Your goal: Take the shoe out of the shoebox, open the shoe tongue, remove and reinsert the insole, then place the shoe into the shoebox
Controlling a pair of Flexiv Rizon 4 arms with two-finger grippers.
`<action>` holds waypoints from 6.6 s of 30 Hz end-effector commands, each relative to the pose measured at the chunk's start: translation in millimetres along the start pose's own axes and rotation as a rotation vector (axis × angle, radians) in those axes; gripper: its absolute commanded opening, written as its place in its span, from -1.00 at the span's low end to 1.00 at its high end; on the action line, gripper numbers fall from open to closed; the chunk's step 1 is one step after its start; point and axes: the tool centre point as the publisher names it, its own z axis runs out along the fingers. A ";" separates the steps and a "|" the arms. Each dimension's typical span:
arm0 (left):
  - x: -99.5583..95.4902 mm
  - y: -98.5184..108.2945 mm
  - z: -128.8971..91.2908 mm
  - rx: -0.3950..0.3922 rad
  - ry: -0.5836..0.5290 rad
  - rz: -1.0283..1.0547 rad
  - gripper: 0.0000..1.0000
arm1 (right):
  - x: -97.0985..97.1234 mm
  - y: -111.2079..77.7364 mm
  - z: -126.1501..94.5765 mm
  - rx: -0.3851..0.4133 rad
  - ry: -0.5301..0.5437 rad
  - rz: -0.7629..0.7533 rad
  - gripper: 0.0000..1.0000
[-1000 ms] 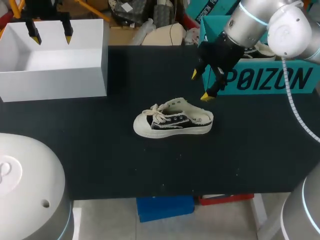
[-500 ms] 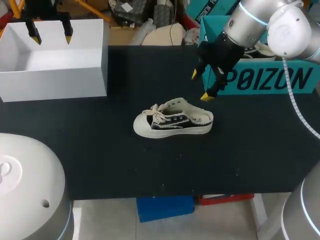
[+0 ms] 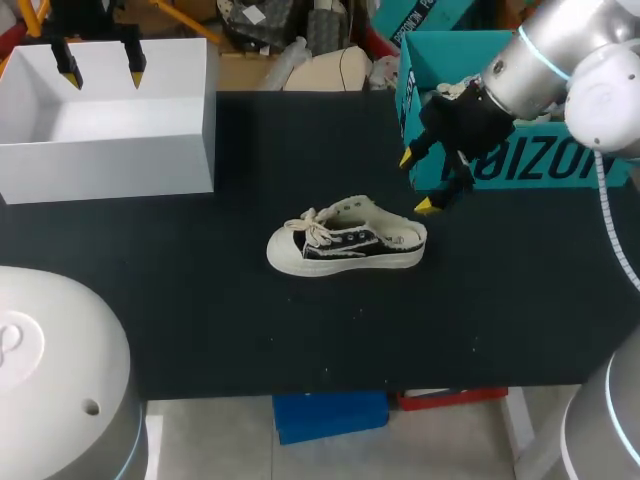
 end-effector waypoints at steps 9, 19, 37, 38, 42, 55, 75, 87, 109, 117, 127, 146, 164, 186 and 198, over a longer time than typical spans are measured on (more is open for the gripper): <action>0.7 0.6 -0.4 -0.001 -0.003 -0.003 1.00 | 20.3 -36.5 50.0 -0.137 -0.144 0.096 1.00; 0.7 0.6 -0.4 -0.001 -0.003 -0.003 1.00 | 16.2 -50.6 71.7 -0.237 -0.118 0.121 1.00; 0.7 0.6 -0.4 -0.001 -0.003 -0.003 1.00 | -4.3 -57.0 102.9 -0.316 -0.062 0.118 1.00; 0.7 0.6 -0.4 -0.001 -0.003 -0.003 1.00 | -4.2 -56.8 104.7 -0.320 -0.061 0.118 1.00; 0.7 0.6 -0.4 -0.001 -0.003 -0.003 1.00 | -1.9 -57.7 110.9 -0.337 -0.058 0.124 1.00; 0.7 0.6 -0.4 -0.001 -0.003 -0.003 1.00 | 4.5 -63.2 121.9 -0.413 -0.047 0.105 1.00; 0.7 0.6 -0.4 -0.001 -0.003 -0.003 1.00 | -2.4 -61.1 127.9 -0.476 -0.013 0.075 0.29; 0.7 0.6 -0.4 -0.001 -0.003 -0.003 1.00 | 0.4 -54.7 121.8 -0.490 0.013 0.063 -1.00; 5.4 -4.4 -13.0 0.014 -0.027 -0.056 1.00 | 5.4 -53.0 128.1 -0.505 0.035 0.066 -1.00; 51.5 18.0 -34.6 0.027 -0.060 -0.186 1.00 | 5.4 -53.0 128.1 -0.505 0.035 0.066 -1.00; 115.0 79.2 -18.5 -0.051 -0.030 -0.087 1.00 | 5.4 -53.0 128.1 -0.505 0.035 0.066 -1.00; 137.2 87.0 -24.9 -0.047 -0.155 -0.412 1.00 | 5.4 -53.0 128.1 -0.505 0.035 0.066 -1.00; 248.4 159.3 9.2 0.001 -0.185 -0.287 1.00 | 5.4 -53.0 128.1 -0.505 0.035 0.066 -1.00; 356.0 172.9 93.9 -0.005 -0.260 -0.147 1.00 | 5.4 -53.0 128.1 -0.505 0.035 0.066 -1.00; 394.2 159.9 142.5 -0.006 -0.366 -0.115 1.00 | 5.4 -53.0 128.1 -0.505 0.035 0.066 -1.00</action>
